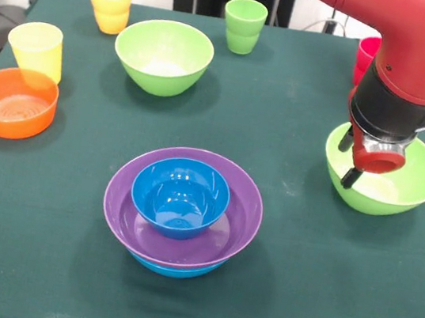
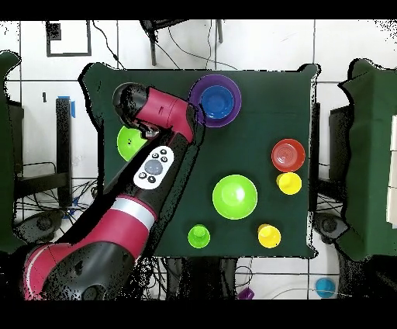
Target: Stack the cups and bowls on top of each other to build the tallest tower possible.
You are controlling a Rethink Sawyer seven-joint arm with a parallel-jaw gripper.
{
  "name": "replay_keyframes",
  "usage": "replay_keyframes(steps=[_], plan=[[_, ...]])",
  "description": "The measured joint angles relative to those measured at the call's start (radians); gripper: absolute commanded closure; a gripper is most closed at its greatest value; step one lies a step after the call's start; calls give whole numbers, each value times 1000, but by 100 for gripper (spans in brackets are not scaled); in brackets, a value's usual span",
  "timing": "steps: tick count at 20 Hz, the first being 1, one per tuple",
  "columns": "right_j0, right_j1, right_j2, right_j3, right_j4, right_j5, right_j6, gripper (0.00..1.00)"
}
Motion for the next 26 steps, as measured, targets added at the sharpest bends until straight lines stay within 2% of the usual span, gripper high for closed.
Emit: replay_keyframes(steps=[26], plan=[[19,38,7,-60,0,-80,0,0]])
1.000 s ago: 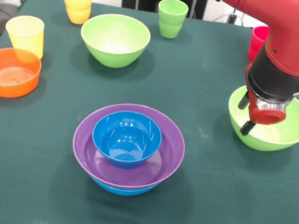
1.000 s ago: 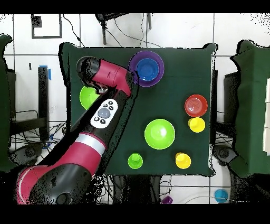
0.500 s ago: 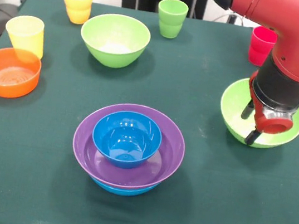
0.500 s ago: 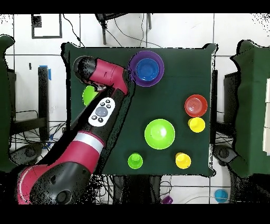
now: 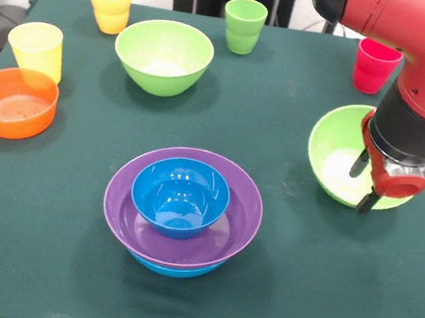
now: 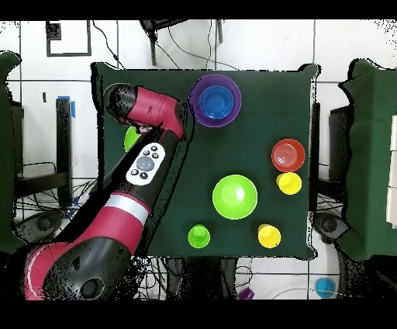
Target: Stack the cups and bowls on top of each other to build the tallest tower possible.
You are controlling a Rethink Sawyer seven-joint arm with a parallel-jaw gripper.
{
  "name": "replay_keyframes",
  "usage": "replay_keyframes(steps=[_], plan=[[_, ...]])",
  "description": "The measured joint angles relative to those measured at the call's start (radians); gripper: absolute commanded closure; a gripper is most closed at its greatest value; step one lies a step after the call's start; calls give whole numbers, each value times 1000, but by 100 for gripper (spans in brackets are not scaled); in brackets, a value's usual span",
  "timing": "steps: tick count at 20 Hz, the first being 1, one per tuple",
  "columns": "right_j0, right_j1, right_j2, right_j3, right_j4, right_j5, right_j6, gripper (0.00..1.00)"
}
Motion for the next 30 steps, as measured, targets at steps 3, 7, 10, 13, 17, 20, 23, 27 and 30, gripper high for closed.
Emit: replay_keyframes(steps=[3,7,10,13,17,20,23,27,30], plan=[[3,-3,5,0,0,0,0,0],[8,-5,15,0,-1,0,0,0],[9,-6,20,0,-1,0,0,0],[11,-8,25,1,-2,0,0,0],[12,-9,35,2,-3,0,0,0],[11,-9,41,4,-3,0,0,0],[11,-9,45,7,-3,0,0,0],[11,-10,47,11,-3,0,0,0],[11,-12,47,13,-3,0,0,0]])
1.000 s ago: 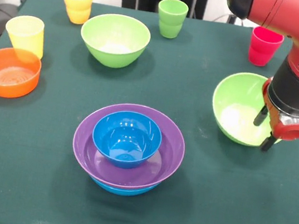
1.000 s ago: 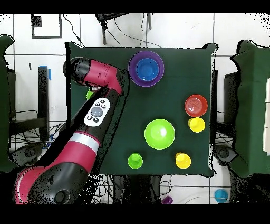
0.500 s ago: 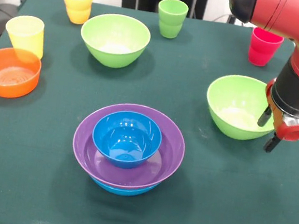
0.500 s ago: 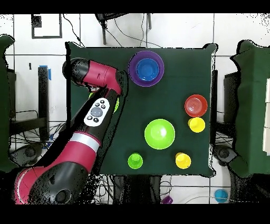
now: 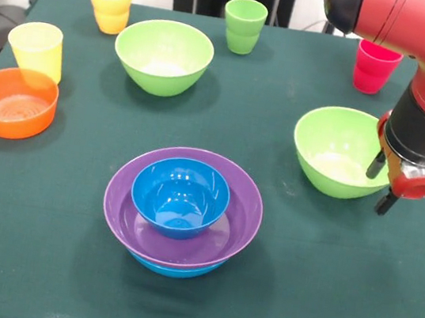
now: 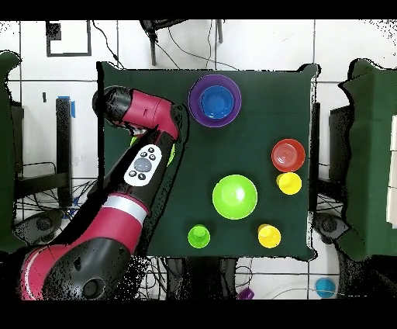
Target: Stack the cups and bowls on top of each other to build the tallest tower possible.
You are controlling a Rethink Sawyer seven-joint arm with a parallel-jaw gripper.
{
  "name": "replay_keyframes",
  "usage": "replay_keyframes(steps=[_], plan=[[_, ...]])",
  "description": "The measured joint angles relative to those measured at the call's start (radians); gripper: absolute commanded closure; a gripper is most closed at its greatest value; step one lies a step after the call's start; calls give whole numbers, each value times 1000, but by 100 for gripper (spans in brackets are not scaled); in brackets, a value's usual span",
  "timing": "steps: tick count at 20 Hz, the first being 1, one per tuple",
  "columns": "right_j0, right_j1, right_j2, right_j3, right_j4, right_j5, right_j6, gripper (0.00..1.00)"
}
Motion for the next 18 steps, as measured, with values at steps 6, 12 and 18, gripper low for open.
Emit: replay_keyframes(steps=[6,12,18], plan=[[0,0,1,0,0,0,0,0],[0,3,1,0,0,0,0,0],[0,13,1,0,0,0,0,0]])
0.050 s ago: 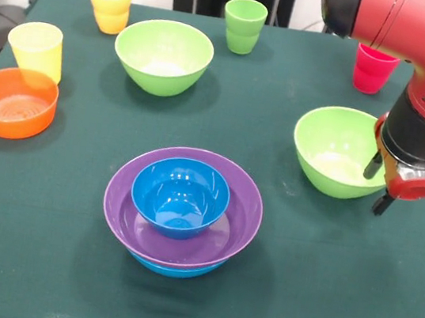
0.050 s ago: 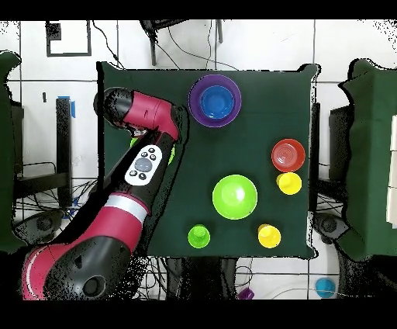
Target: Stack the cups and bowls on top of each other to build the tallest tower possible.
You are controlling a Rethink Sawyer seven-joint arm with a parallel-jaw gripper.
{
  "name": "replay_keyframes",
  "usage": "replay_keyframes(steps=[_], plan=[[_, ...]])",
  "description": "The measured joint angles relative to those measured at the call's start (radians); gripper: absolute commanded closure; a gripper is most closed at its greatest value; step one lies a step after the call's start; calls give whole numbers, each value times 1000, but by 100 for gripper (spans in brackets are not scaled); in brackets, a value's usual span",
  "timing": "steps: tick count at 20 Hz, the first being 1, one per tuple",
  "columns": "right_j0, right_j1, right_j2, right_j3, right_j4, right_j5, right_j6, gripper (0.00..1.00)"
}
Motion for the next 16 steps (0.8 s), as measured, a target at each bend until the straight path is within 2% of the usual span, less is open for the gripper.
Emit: replay_keyframes(steps=[8,9,16], plan=[[0,7,3,0,0,-4,0,0],[0,7,5,0,0,-16,0,100],[0,-3,7,6,-1,-24,0,100]])
